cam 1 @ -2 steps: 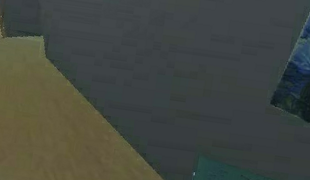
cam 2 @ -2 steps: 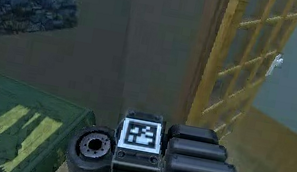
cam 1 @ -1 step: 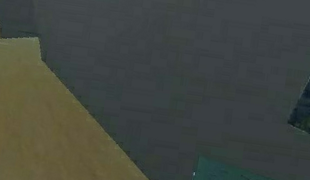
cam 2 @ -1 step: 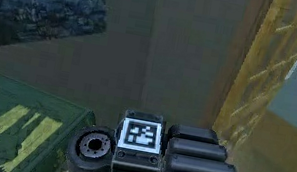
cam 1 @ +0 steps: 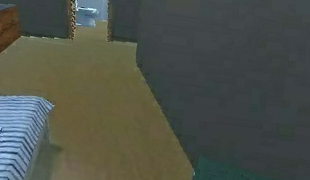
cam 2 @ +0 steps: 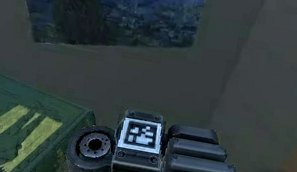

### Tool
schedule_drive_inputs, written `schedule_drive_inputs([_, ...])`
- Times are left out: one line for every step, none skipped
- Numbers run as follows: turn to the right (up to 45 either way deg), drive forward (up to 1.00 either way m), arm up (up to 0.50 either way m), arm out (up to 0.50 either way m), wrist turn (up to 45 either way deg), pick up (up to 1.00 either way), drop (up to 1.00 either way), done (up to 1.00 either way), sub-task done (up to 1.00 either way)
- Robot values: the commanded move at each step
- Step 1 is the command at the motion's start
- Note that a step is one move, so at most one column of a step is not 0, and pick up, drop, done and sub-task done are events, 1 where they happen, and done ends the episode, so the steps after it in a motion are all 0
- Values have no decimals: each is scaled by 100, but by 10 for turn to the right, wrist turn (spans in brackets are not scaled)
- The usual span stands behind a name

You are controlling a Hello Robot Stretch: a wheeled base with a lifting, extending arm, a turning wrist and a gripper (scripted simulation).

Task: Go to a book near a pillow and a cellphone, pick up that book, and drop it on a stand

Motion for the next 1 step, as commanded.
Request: schedule_drive_inputs([0, 45, 0, 0, 0, 0, 0, 0, 0])
